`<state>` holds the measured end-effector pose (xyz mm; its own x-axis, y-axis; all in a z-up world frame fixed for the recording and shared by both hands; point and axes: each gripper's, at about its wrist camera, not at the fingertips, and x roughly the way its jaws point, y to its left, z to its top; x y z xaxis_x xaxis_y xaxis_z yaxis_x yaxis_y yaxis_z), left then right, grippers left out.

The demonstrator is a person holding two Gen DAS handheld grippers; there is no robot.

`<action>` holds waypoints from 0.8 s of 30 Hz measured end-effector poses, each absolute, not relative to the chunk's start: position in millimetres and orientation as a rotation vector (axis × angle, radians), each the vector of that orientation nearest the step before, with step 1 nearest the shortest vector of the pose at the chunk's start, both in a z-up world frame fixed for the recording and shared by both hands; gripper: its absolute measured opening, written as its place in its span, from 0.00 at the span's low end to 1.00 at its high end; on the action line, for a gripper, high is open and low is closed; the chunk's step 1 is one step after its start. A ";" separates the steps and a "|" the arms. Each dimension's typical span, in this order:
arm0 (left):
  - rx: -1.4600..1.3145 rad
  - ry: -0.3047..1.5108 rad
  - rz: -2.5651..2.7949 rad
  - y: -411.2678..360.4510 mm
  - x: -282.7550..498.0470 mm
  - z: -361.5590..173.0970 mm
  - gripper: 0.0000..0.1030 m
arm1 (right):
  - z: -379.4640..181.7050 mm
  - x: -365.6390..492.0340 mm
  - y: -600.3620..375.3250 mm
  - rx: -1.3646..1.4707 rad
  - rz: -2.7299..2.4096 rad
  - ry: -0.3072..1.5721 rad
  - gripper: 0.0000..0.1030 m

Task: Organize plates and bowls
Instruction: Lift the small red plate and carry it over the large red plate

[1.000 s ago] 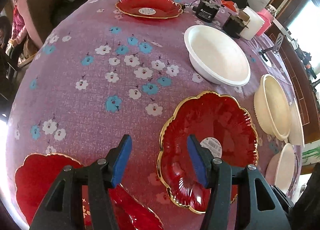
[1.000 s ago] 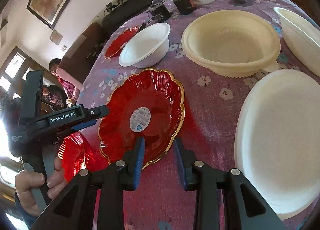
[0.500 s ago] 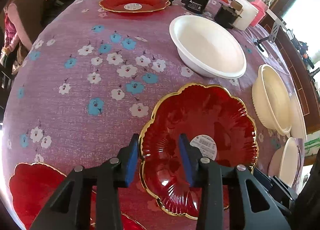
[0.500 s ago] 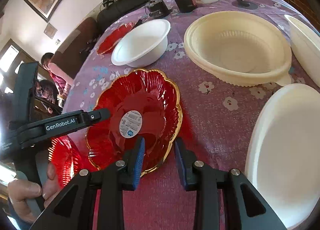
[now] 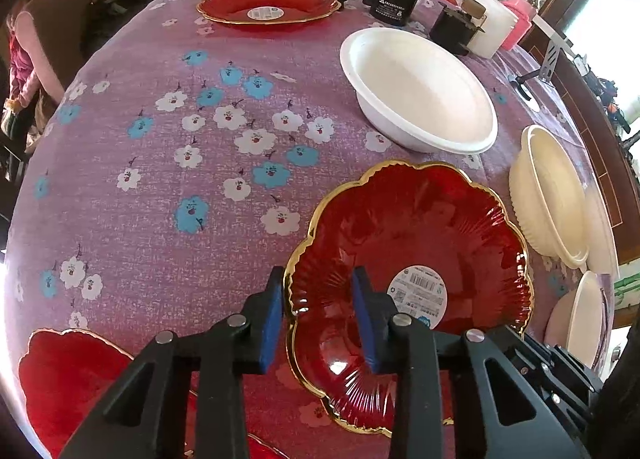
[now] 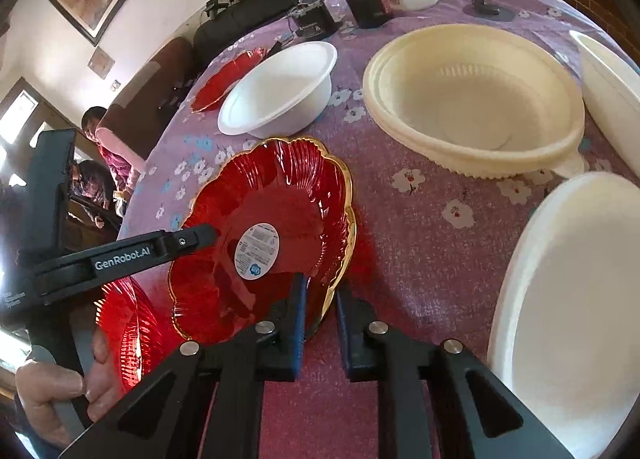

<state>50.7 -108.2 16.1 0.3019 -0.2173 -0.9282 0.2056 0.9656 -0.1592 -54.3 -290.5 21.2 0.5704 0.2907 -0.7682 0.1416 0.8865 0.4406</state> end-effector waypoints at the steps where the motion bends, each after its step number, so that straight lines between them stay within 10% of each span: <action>1: -0.008 1.230 -0.282 -109.1 50.8 16.0 0.31 | 21.3 -54.4 -289.8 0.487 0.091 0.967 0.14; 24: -0.068 1.149 -0.349 -95.7 20.8 41.7 0.28 | 43.1 -80.3 -292.2 0.482 0.095 0.887 0.14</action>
